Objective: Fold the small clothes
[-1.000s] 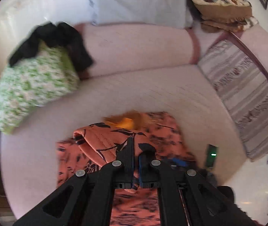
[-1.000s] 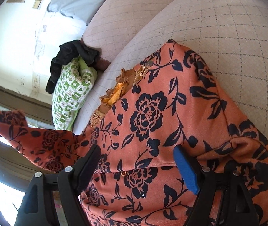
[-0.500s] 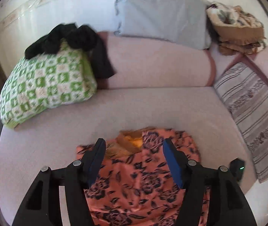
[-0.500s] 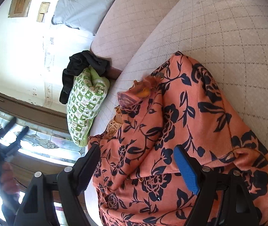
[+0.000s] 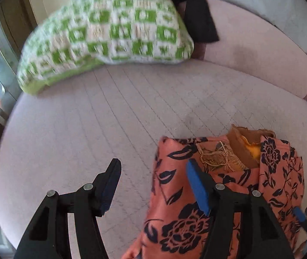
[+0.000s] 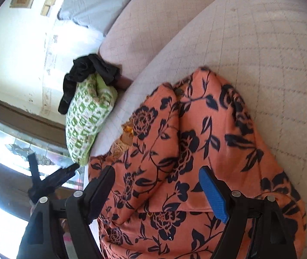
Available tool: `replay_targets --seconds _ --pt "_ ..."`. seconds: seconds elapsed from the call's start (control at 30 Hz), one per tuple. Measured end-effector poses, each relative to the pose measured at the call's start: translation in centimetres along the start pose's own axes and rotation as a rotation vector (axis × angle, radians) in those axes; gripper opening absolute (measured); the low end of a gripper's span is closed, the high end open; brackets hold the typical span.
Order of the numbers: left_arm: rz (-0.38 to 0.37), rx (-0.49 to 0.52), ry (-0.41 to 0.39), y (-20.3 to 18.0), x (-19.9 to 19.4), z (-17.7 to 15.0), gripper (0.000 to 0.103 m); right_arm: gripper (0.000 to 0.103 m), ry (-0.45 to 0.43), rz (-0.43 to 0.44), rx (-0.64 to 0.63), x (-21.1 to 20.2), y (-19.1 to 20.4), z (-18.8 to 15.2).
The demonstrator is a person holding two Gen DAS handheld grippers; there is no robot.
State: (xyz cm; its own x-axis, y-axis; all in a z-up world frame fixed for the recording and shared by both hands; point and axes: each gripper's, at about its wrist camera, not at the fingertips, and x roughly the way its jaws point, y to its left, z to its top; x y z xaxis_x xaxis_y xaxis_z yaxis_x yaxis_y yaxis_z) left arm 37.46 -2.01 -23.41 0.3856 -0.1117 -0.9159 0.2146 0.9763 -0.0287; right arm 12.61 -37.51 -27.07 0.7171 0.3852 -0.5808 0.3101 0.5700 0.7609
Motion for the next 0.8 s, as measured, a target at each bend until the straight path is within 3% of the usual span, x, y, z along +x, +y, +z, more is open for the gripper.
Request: replay_targets --seconds 0.13,0.23,0.3,0.33,0.4,0.5,0.6,0.63,0.67,0.73,0.8 --pt "-0.013 0.028 0.044 -1.7 1.8 -0.6 0.065 0.082 0.016 -0.036 -0.048 0.8 0.4 -0.4" --pt "0.059 0.123 0.049 -3.5 2.9 -1.1 0.065 0.082 0.023 -0.047 -0.059 1.2 0.4 -0.6" --pt "0.138 0.155 0.055 -3.8 3.7 -1.1 0.025 0.082 0.025 -0.051 -0.058 1.3 0.3 -0.8" --pt "0.136 0.142 0.072 -3.5 4.2 -1.1 0.008 0.082 0.025 -0.054 -0.059 1.3 0.3 -0.8" --pt "0.115 0.073 0.073 -2.2 4.3 -1.0 0.008 0.082 0.023 -0.056 -0.061 1.2 0.2 -0.9" --pt "0.19 0.001 0.051 0.5 4.5 -1.1 0.008 0.082 0.016 -0.062 -0.057 1.1 0.0 -0.9" --pt "0.05 -0.121 0.054 3.6 4.8 -1.6 0.011 0.082 0.019 -0.065 -0.053 0.9 -0.4 -0.9" --pt "0.045 -0.112 0.045 4.0 4.8 -1.9 0.02 0.082 0.02 -0.067 -0.055 0.9 -0.4 -0.9" --pt "0.068 -0.109 0.037 4.1 4.6 -2.1 0.043 0.082 0.021 -0.07 -0.06 1.0 -0.3 -0.9" --pt "0.147 -0.155 0.001 4.7 3.4 -3.0 0.064 0.082 0.022 -0.088 -0.08 1.1 -0.1 -1.0" --pt "0.109 -0.188 -0.078 4.8 1.3 -4.5 0.064 0.082 0.02 -0.117 -0.114 1.3 0.3 -1.2"
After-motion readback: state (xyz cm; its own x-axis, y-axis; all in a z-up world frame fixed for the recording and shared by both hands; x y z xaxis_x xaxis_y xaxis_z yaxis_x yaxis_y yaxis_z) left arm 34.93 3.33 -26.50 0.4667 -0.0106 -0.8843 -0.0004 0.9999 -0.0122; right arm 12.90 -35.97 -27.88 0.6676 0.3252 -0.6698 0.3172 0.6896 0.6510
